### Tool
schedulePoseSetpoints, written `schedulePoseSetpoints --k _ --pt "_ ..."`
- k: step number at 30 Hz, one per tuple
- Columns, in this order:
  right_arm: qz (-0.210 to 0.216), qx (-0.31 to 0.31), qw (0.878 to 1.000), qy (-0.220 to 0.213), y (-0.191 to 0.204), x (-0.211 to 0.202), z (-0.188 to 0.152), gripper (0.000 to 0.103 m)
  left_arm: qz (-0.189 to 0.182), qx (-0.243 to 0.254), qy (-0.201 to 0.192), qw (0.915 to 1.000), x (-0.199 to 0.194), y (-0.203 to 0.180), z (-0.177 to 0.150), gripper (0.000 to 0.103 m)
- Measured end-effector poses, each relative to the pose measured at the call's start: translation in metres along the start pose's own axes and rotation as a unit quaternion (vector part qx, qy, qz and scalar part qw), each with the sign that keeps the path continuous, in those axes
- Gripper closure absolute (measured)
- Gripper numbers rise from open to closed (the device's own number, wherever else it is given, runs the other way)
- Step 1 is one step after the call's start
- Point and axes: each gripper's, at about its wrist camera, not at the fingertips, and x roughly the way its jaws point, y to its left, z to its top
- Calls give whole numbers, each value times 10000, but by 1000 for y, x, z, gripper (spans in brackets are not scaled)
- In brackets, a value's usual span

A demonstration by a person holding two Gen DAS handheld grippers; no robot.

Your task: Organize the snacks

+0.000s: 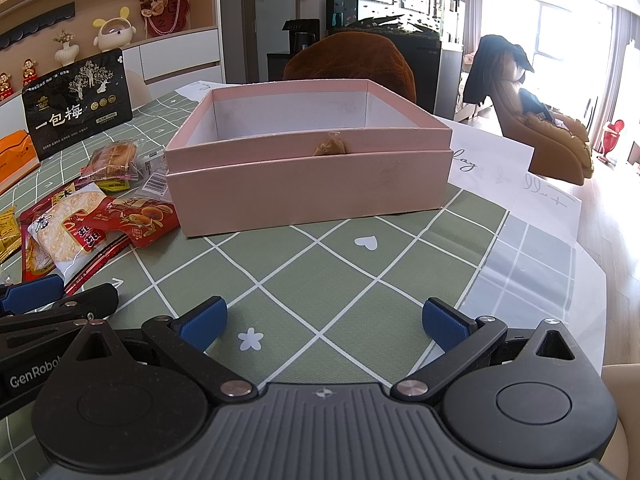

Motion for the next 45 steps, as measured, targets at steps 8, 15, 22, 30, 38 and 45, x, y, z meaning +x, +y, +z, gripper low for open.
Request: schedulePoseSetpoints --k 8,15,22,30,38,45 --pt "0 -1 10000 0 0 0 0 0 195 -153 10 9997 1 -5 3 43" --pt "193 -130 9983 543 -5 2 13 0 -276 -168 141 9994 -1 6 6 40" --pt "222 -238 9939 1053 -4 2 19 0 -251 -45 102 9996 -52 35 13 42" --pt "504 -335 9870 1487 28 -7 36 2 235 -790 242 9963 -66 132 35 45" --pt "1454 -956 9738 1467 155 -34 44 2 675 -844 913 9899 -55 202 49 46" --pt "1506 -1516 9638 1597 235 -18 40 1 609 -1353 866 9851 -56 233 36 47"
